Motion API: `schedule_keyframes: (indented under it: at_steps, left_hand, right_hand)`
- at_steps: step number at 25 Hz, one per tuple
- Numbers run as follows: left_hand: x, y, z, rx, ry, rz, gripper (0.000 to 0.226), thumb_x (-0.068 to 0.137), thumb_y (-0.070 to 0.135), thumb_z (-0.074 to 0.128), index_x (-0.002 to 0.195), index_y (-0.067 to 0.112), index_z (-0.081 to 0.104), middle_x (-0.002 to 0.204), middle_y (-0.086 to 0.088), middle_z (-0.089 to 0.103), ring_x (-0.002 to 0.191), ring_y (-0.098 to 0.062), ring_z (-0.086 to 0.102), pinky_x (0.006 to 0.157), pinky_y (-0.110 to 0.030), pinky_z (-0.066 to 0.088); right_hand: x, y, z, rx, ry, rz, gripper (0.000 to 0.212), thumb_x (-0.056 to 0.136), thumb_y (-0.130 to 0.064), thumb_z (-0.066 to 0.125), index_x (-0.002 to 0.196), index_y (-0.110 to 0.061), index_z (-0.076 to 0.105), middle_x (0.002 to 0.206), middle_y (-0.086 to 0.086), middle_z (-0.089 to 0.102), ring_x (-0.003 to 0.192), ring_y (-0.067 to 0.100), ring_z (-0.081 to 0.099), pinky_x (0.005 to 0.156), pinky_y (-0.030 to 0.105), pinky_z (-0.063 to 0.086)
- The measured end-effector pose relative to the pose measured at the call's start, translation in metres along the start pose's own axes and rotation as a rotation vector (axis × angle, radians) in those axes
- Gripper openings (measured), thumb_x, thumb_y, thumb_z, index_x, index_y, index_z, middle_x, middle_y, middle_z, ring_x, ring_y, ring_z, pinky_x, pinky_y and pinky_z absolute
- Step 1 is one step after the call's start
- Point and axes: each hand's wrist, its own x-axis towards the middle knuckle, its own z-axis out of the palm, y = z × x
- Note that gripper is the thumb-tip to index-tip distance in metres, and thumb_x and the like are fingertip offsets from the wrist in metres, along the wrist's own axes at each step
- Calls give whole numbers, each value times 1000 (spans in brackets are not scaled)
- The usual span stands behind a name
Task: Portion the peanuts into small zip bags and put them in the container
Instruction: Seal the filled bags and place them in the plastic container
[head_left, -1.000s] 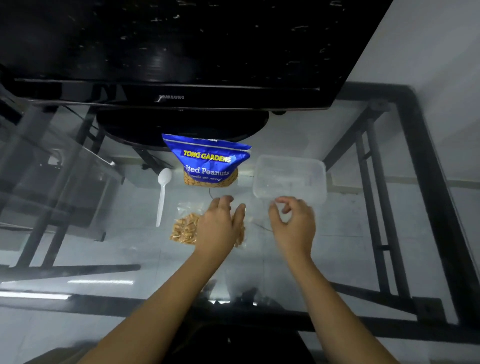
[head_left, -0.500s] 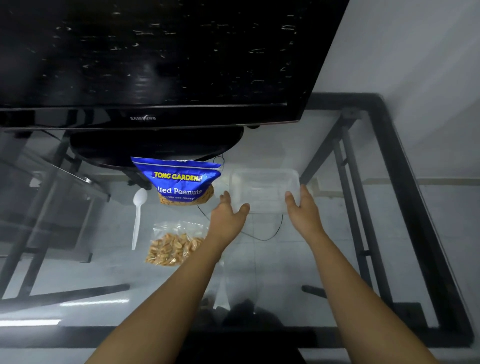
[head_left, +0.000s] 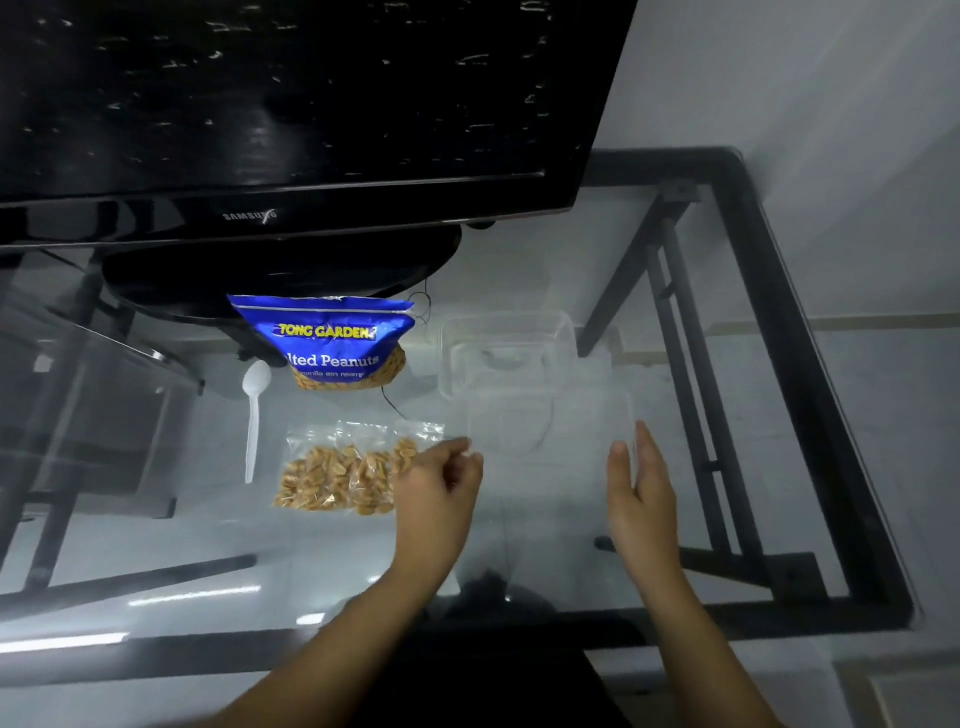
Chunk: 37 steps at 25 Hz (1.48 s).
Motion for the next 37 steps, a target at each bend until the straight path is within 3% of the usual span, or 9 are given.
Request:
schedule_keyframes:
  at_steps: [7, 9, 12, 17, 20, 22, 26, 31, 37]
  left_hand:
    - [-15, -43, 32, 231, -69, -14, 33, 91, 15, 56, 122, 3, 59, 89, -19, 65, 73, -23, 59, 63, -15, 37]
    - [-13, -49, 37, 341, -81, 12, 27, 93, 15, 53, 114, 1, 64, 88, -20, 61, 73, -26, 56, 63, -25, 39]
    - [-13, -52, 41, 452, -88, 63, 24, 94, 16, 49, 105, -1, 63, 89, -19, 60, 67, -23, 51, 59, -26, 38]
    - [-14, -39, 23, 357, -7, 114, 29, 89, 11, 59, 113, -4, 63, 99, -26, 65, 78, -37, 65, 66, -33, 50]
    - [-2, -40, -7, 348, 137, 200, 27, 83, 4, 64, 108, -7, 65, 88, -26, 68, 74, -38, 64, 66, -33, 49]
    - [12, -49, -33, 356, 158, 128, 30, 85, 5, 61, 113, -5, 63, 99, -27, 66, 85, -40, 63, 74, -36, 49]
    - [34, -73, -73, 494, 93, -73, 34, 85, 11, 61, 114, -6, 58, 107, -28, 60, 95, -44, 58, 82, -43, 46]
    - [39, -77, -71, 469, -8, -155, 33, 85, 16, 60, 108, -8, 55, 109, -27, 58, 97, -41, 56, 80, -40, 44]
    - [45, -73, -68, 282, 27, -330, 31, 82, 9, 57, 111, -3, 55, 104, -21, 66, 96, -35, 61, 68, -29, 41]
  right_hand:
    - [-3, 60, 30, -441, -25, -23, 58, 100, -25, 31, 145, 0, 6, 158, 13, 0, 146, 24, -3, 116, 29, -1]
    - [0, 66, 35, -539, -19, -56, 58, 100, -24, 31, 144, 3, 5, 157, 16, -1, 146, 28, -3, 117, 33, -1]
    - [0, 66, 35, -626, -24, -61, 59, 100, -26, 29, 145, 2, 2, 157, 17, -3, 146, 29, -2, 116, 33, -1]
    - [-4, 47, 37, -614, 29, -115, 60, 100, -26, 28, 145, 0, 0, 157, 16, -2, 146, 27, -2, 116, 33, 1]
    - [-14, 14, 60, -551, -16, -302, 54, 99, -25, 31, 146, -5, 12, 157, 12, 12, 146, 25, 9, 118, 32, 9]
    - [-23, -8, 87, -479, -130, -407, 49, 98, -20, 36, 143, -5, 26, 151, 13, 31, 139, 27, 27, 114, 31, 24]
    - [-29, -35, 136, -464, -304, -290, 39, 95, -19, 46, 129, -2, 40, 120, 18, 54, 109, 32, 54, 87, 34, 44]
    - [-30, -43, 169, -509, -271, -144, 42, 89, -14, 57, 126, -5, 40, 123, 16, 44, 102, 32, 56, 83, 34, 47]
    - [-35, -33, 178, -186, -178, -3, 56, 79, -11, 71, 127, -16, 44, 125, 12, 41, 100, 28, 59, 87, 35, 53]
